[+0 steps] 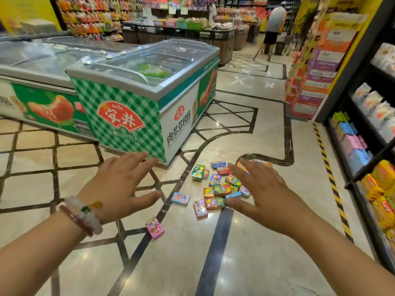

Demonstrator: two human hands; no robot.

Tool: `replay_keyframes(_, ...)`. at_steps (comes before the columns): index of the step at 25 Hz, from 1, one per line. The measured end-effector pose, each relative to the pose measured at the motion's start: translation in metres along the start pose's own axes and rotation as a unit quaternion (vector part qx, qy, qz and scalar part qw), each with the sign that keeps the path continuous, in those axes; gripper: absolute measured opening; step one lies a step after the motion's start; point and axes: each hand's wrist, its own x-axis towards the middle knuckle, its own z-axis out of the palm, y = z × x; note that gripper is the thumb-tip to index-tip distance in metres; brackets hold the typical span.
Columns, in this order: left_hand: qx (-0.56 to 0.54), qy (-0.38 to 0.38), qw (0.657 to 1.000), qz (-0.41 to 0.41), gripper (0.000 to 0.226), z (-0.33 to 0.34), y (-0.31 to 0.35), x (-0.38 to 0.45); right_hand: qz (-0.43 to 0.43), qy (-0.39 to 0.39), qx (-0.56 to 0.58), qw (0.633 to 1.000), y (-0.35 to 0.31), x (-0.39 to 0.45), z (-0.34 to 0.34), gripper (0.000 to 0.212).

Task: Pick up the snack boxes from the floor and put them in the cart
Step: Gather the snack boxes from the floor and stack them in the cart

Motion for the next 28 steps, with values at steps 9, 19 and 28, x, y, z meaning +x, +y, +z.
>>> replay_keyframes(9,0.013,0.016,0.997,-0.073,0.079,0.057,-0.068,0.135,-0.074,-0.012,-0.016,0.997,0.055,0.202,0.028,0.110)
replay_keyframes(19,-0.009,0.000,0.995,-0.103,0.071,0.156,-0.202,0.271,-0.073,-0.016,-0.037,0.997,0.067,0.416,0.114,0.067)
replay_keyframes(28,-0.067,-0.079,0.971,-0.216,0.076,0.444,-0.272,0.307,-0.065,-0.021,0.052,0.996,0.102,0.539,0.379,0.059)
